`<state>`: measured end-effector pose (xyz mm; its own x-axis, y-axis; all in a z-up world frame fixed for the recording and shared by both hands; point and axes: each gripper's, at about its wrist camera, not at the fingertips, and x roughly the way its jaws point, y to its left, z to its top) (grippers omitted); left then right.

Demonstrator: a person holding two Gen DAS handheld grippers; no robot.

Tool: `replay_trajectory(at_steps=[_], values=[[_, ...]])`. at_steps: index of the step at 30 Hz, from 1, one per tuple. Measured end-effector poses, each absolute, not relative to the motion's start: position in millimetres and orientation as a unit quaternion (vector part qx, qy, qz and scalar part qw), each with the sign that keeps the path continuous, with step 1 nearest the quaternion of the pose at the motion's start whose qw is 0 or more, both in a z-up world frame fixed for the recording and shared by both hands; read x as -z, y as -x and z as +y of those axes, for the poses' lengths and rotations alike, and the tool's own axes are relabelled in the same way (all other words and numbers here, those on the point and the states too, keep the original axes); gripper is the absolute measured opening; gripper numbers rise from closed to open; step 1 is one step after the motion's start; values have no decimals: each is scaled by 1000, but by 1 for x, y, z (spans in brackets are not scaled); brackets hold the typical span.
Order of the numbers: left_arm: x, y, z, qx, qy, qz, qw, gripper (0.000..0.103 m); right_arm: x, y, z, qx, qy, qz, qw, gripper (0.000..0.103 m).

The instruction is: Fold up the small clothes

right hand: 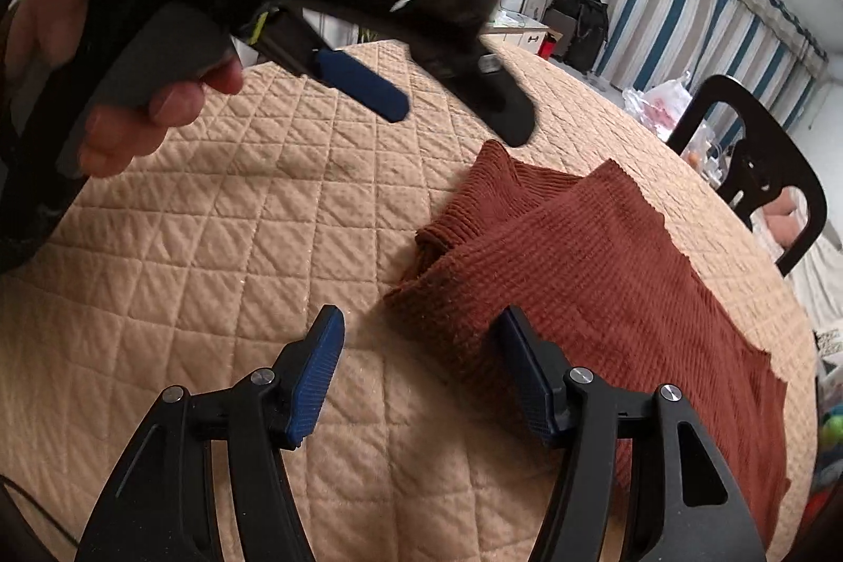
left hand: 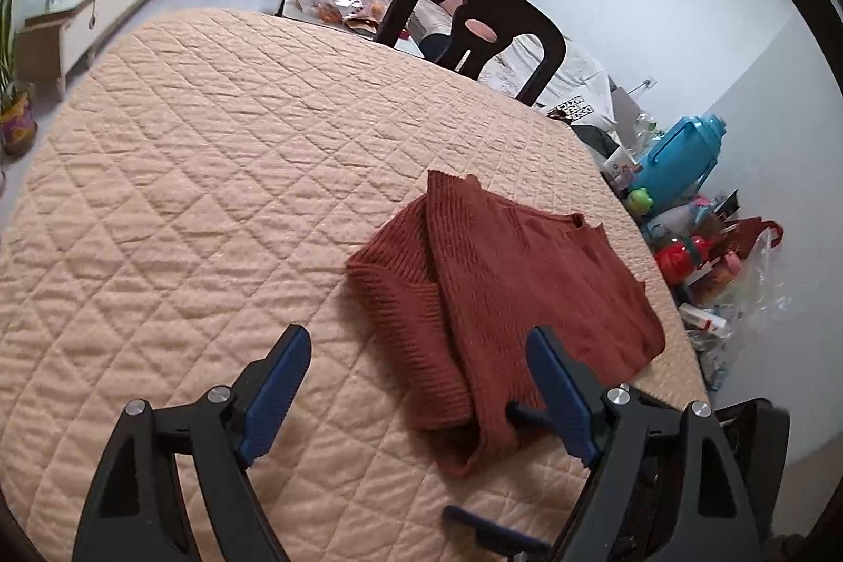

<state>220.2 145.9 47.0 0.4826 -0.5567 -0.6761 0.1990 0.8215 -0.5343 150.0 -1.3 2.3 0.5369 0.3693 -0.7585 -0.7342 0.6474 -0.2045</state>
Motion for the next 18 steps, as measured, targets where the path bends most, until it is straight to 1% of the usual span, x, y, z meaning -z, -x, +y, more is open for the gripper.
replay_trajectory(at_steps=[4,5,6,7,9,10,11,12,15,18], values=[[-42,-232,143,236,213,464,827,89,-2,-151,1,-308,274,335,847,61],[-40,-234,142,239,217,466,824,89,-1,-152,2,-306,275,334,848,57],[-38,-237,142,244,225,468,819,89,-1,-152,1,-306,273,336,848,49],[-36,-240,142,245,231,471,815,91,0,-152,0,-304,271,335,850,47],[-33,-245,141,244,243,475,810,92,0,-152,0,-294,274,330,854,37],[-31,-247,140,244,246,477,808,92,0,-152,0,-292,274,327,856,34],[-30,-249,139,247,249,479,805,92,0,-152,-1,-286,276,322,859,27],[-29,-250,138,250,253,481,801,92,-1,-151,-1,-282,277,320,861,22],[-25,-256,133,263,264,489,788,92,-2,-148,-2,-271,277,314,867,14],[-23,-261,126,261,267,497,783,92,-5,-146,-4,-269,274,305,872,12]])
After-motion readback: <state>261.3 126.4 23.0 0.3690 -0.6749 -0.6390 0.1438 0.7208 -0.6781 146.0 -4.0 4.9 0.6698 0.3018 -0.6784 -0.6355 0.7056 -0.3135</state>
